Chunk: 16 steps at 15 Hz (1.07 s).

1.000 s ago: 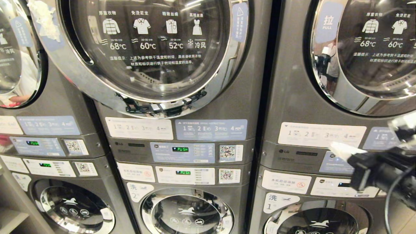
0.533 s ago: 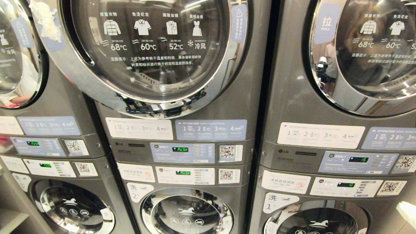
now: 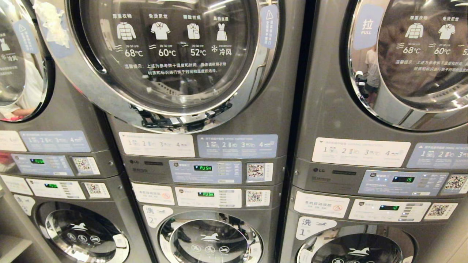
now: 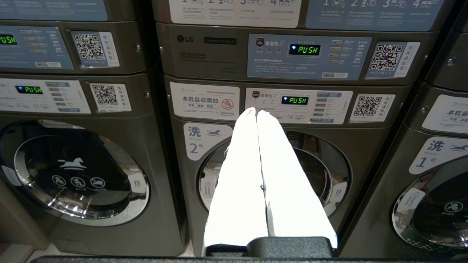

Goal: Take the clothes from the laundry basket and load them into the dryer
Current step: Close the dryer

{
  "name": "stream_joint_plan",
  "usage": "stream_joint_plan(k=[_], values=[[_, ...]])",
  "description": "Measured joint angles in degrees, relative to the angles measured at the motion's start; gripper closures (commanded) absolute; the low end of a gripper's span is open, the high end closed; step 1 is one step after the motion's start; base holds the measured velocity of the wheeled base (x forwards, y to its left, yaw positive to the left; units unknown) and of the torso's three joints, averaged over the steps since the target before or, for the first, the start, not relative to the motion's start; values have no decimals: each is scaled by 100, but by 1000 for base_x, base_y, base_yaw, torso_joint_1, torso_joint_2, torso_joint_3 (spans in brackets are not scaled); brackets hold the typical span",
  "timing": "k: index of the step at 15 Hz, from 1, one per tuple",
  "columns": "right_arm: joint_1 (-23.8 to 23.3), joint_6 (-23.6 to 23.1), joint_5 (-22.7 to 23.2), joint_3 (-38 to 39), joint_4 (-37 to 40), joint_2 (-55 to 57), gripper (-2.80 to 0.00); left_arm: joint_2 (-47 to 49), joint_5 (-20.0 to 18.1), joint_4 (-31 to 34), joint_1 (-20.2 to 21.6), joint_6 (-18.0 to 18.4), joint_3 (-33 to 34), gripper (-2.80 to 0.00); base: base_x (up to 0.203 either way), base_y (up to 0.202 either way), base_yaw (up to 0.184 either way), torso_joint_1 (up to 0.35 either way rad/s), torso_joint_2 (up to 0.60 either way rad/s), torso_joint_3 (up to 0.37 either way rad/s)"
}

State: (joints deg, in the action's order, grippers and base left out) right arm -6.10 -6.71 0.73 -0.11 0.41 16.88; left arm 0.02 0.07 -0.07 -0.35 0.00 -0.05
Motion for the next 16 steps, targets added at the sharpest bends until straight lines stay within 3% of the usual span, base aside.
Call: stream_joint_plan(k=[4,16], values=[[445,61,-7,9,-6,-283,0,0,0,0,0,0,0,0,0,0,0,0,0,0],[546,294,-26,-18,62,-1667,0,0,0,0,0,0,-2,0,0,0,0,0,0,0]])
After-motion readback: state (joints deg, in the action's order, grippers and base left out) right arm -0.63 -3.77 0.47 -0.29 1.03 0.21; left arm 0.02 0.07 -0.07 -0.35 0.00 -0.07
